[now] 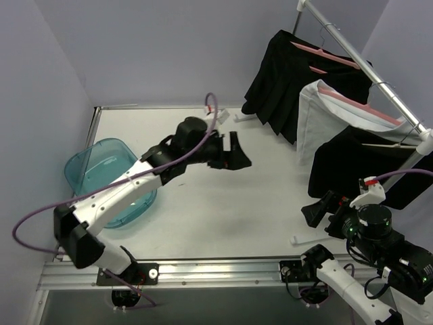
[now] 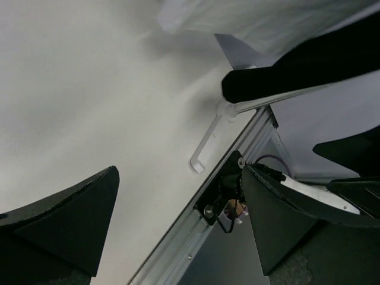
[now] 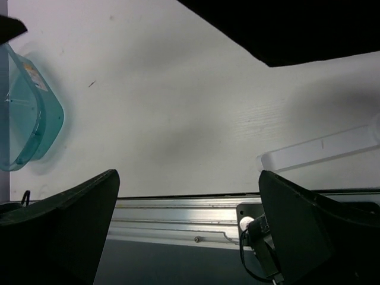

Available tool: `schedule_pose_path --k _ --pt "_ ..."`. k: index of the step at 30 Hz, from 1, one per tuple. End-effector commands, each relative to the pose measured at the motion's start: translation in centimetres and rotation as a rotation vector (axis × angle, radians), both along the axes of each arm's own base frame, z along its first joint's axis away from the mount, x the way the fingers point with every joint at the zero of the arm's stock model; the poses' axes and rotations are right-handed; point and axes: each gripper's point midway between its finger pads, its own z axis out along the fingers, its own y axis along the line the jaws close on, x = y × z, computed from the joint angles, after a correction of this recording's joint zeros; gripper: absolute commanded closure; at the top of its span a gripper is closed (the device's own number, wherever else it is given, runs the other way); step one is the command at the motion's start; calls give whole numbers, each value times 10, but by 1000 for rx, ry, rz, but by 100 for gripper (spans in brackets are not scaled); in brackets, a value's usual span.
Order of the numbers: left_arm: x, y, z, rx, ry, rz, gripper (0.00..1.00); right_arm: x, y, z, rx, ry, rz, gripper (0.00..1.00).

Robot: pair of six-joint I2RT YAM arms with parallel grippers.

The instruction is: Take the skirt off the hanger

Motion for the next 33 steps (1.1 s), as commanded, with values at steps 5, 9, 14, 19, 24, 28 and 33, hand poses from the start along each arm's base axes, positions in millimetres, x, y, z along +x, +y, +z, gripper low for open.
schedule_pose_path --k 5,9,14,19,24,28,33 --pt "-26 -43 158 -184 -651 -258 6 -8 9 0 47 66 17 0" --pt "-23 -53 177 -211 -800 -294 4 -9 11 3 53 87 20 0" --pt "-33 -86 175 -274 -872 -476 10 -7 13 13 82 76 11 0" --pt "-45 -120 169 -355 -913 -655 9 -6 17 15 81 92 29 0" --pt "-50 -150 158 -381 -909 -752 9 -8 17 17 95 85 20 0" --pt "-57 -165 161 -426 -903 -795 9 -8 15 20 101 73 8 0" --pt "-57 -191 153 -425 -881 -804 10 -10 13 23 114 61 -2 0"
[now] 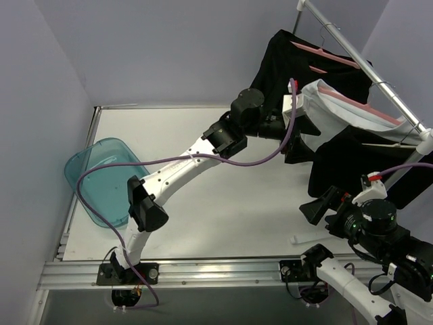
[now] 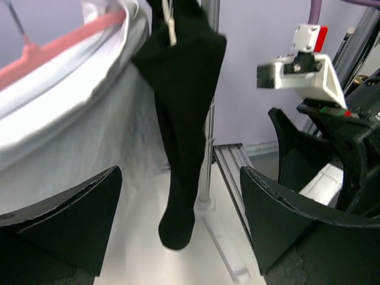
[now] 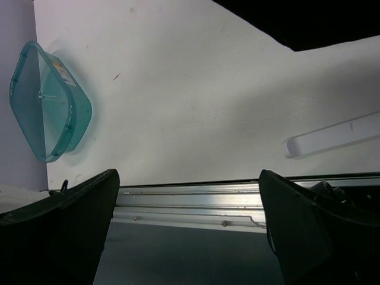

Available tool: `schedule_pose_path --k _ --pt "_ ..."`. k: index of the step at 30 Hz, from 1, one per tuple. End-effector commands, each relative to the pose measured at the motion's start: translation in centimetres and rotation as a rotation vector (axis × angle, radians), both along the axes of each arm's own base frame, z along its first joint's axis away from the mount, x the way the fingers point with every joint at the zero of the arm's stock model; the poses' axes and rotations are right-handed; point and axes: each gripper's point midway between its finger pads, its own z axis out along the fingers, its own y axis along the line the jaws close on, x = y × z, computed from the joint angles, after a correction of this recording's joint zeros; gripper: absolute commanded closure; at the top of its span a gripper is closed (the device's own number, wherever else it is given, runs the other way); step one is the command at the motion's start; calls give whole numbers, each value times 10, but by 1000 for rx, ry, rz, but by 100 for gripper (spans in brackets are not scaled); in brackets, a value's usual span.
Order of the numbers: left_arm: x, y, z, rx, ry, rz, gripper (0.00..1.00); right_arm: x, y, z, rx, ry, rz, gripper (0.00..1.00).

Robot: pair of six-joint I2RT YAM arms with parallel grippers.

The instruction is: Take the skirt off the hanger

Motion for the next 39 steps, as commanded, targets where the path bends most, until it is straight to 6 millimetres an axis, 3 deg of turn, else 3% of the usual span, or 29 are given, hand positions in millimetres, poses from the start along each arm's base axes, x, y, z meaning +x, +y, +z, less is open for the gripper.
schedule_pose_path --k 1,2,3,7,13,15,16,19,26,30,39 --pt "-16 -9 24 -60 -43 -47 11 -3 -3 6 13 -7 -16 0" --pt "-16 -10 33 -83 -54 -41 11 -4 -4 7 16 -11 -18 0" --pt "-13 -18 24 -73 -38 -39 13 -4 -5 8 18 -17 -21 0" --pt "-15 -31 23 -79 -22 -24 31 -2 -7 12 16 -28 -38 0" --pt "-12 -38 12 -46 -33 20 39 1 -11 25 1 -59 -47 0" --pt "-8 -39 12 -42 -49 53 48 1 -11 26 3 -64 -53 0" --pt "-8 -38 17 -52 -54 64 55 1 -12 25 5 -64 -54 0" --pt "-7 -38 27 -80 -34 77 95 0 -11 24 11 -58 -55 0" --pt "-9 -31 64 -197 24 77 98 3 -13 28 -17 -71 -50 2" --pt "-11 -16 93 -309 57 48 98 5 -15 29 -43 -78 -46 2" --pt "-3 9 111 -316 35 57 98 6 -16 28 -70 -84 -34 2"
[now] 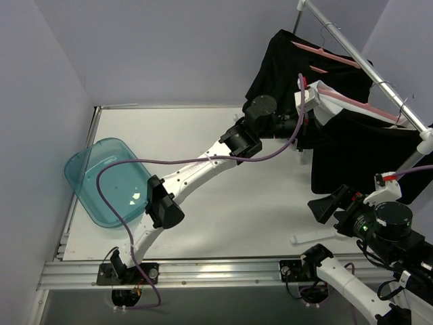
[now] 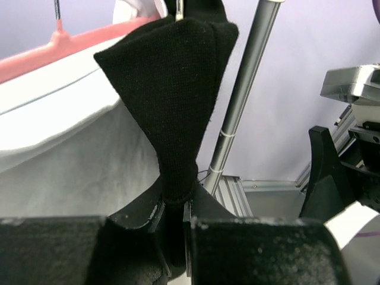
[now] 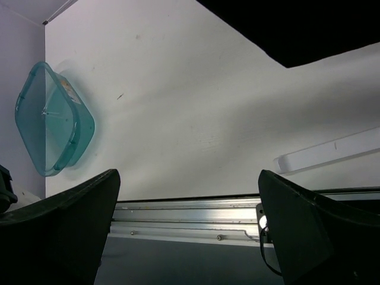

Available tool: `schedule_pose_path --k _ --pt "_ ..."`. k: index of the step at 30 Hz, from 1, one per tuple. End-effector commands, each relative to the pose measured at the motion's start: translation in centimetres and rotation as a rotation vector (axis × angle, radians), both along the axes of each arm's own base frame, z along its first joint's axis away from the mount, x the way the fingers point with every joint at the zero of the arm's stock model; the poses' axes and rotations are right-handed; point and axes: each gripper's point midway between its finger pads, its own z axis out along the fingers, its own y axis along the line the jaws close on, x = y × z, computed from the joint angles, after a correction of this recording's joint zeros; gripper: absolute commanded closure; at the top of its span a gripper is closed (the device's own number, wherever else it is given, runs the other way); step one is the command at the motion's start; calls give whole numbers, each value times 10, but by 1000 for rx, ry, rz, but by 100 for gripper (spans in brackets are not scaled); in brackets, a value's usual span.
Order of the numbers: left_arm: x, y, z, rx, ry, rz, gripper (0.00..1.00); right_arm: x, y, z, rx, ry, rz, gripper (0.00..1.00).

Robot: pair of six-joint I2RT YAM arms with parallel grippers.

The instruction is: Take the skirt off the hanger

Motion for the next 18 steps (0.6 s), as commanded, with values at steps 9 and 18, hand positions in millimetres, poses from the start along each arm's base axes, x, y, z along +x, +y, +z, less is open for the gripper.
schedule_pose_path --k 9,18 --pt "-24 89 99 -211 -152 -41 98 7 -2 -6 -82 16 15 2" --pt "-20 105 68 -87 -91 21 98 16 0 4 -94 8 8 1"
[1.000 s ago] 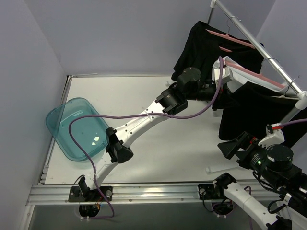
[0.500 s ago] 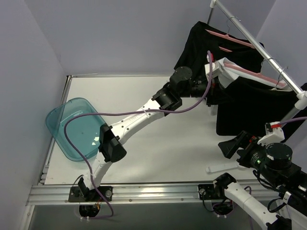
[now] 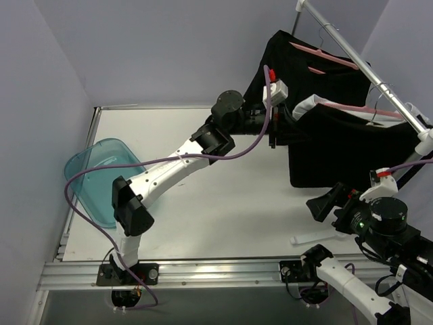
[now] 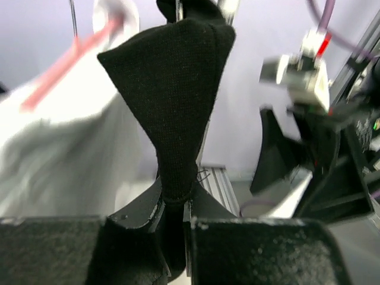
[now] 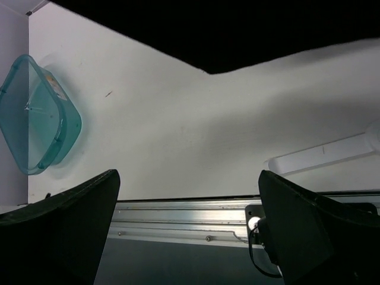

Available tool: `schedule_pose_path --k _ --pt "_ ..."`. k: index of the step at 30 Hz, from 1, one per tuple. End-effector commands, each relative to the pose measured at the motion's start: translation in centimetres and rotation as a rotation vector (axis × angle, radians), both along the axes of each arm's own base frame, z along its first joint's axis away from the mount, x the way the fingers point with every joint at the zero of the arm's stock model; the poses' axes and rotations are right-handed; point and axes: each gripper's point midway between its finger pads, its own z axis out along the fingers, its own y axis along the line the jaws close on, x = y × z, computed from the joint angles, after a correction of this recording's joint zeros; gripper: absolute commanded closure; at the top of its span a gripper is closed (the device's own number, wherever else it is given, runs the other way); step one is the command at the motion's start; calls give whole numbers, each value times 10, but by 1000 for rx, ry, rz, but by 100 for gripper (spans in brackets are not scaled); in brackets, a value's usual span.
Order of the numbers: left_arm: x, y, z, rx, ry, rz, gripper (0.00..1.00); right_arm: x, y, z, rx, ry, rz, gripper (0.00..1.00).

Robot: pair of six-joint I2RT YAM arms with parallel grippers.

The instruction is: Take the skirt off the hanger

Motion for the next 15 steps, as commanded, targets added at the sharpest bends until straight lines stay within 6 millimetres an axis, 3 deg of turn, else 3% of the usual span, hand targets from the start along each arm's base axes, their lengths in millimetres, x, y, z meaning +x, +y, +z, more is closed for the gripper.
schedule_pose_path --k 1,3,4,5,6,7,9,10,15 --pt "-12 37 26 -11 -65 82 98 13 4 10 -34 -4 6 0" --pt "-9 66 22 48 -31 169 98 20 18 9 -44 9 73 0" --pt "-8 71 -8 116 11 177 98 23 23 7 -55 17 103 0" --pt "-17 91 -9 155 30 197 98 26 27 3 -65 30 125 0" --pt "-22 99 -16 181 17 201 98 32 30 4 -81 19 136 0" --pt "-25 104 -36 227 39 198 98 35 32 6 -83 9 143 0" --pt "-43 121 -36 239 26 177 98 40 37 10 -81 -16 167 0" --pt "-45 124 -50 269 40 176 98 41 38 10 -81 -20 167 0" --pt "-55 148 -47 270 57 233 98 49 44 20 -65 -55 179 1"
